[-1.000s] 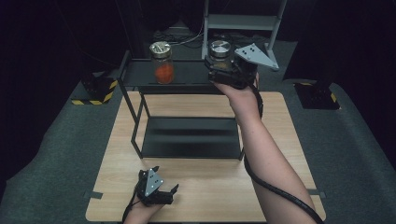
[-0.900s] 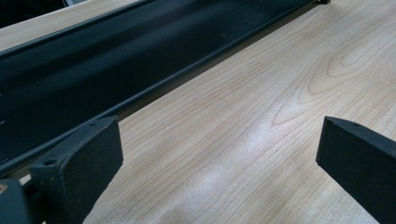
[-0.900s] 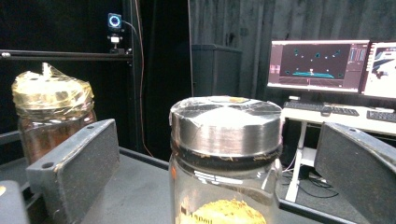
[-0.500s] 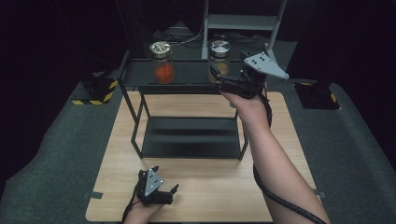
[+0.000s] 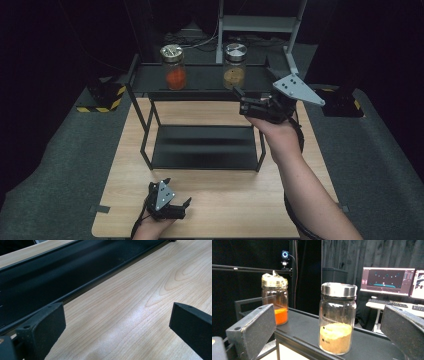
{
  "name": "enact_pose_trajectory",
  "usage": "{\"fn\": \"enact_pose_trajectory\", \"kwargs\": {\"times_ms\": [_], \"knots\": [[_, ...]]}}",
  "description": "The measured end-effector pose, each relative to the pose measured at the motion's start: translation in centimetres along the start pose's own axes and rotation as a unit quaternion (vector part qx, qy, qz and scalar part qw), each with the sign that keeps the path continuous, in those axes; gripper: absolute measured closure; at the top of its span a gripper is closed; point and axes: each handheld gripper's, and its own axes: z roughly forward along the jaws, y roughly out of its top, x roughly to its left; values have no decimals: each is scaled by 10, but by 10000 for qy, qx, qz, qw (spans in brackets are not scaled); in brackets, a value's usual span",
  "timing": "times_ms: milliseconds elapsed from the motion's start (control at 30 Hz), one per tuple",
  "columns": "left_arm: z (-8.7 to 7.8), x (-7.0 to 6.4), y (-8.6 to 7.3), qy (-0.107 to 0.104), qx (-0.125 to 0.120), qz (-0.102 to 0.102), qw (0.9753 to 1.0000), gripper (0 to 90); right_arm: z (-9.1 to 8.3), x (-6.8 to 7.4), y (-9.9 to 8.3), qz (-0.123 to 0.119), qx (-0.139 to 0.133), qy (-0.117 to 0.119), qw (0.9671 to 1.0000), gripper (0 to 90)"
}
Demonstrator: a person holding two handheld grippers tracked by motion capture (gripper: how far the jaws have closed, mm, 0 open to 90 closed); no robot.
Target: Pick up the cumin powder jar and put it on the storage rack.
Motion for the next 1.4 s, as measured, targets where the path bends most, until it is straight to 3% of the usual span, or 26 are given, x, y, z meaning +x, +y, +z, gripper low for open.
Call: {"fn": "enact_pose_trajectory", "kwargs": {"times_ms": [267, 433, 867, 1400], "knots": [[0, -1, 0, 10, -12, 0, 10000, 9, -20, 4, -6, -264, -23, 79, 9996, 0], [0, 0, -1, 6, -15, -2, 10000, 9, -32, 7, -9, -276, -38, 93, 9996, 0], [-1, 1, -2, -27, -45, 1, 10000, 9, -52, 12, -24, -453, 221, 66, 9987, 0], [-1, 0, -2, -31, -49, 69, 10000, 9, -72, 15, -61, -726, 539, 19, 9959, 0]]}}
